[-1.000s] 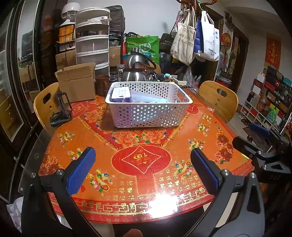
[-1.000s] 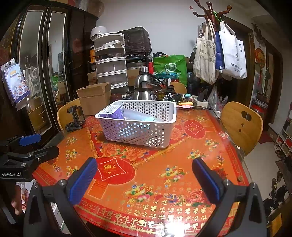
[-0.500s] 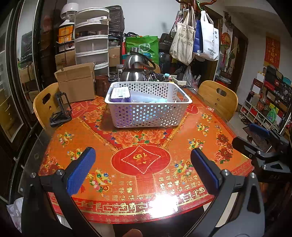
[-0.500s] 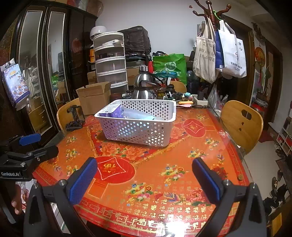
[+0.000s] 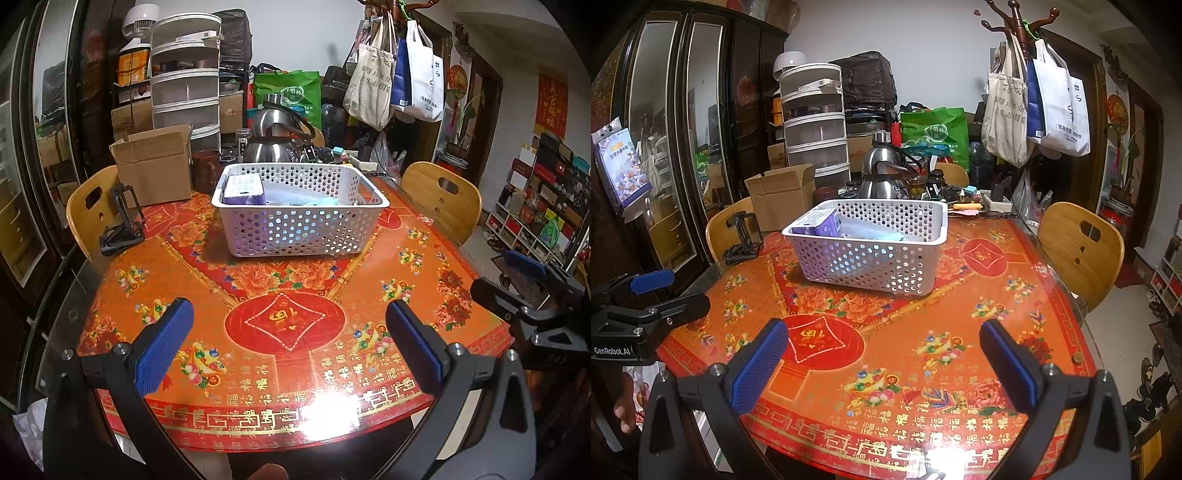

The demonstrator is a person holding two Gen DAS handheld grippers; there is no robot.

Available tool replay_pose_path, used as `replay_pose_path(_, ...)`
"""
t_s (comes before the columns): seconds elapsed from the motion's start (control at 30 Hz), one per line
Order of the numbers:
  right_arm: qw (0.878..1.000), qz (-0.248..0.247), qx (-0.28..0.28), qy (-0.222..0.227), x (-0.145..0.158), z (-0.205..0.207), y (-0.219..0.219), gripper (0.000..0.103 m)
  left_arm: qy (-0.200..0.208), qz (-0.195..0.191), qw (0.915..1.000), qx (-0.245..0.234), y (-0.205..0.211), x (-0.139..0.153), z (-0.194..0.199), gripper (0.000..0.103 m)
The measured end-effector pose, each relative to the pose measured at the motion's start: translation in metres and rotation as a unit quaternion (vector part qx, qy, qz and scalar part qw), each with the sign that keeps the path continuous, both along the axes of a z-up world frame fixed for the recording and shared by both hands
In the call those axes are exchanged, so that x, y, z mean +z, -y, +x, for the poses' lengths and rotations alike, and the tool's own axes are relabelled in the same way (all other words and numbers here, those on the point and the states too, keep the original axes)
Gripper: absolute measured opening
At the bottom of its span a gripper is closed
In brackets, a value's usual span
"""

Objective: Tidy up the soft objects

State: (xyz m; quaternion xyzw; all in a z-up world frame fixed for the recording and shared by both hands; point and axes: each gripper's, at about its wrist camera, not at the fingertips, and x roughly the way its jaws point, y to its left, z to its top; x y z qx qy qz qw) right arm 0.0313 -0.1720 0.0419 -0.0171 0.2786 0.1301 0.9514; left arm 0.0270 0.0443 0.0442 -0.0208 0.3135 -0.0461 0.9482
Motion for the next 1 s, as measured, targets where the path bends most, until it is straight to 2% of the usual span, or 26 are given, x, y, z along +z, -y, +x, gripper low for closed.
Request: replay_pose_path(1.0,1.000,0.004,0.000,-0.003,-0.0003,-0.0010,0.0006,0.103,0.006,0.004,1.0000,-0.003,0.0052,-0.0068,-0.0037,0.103)
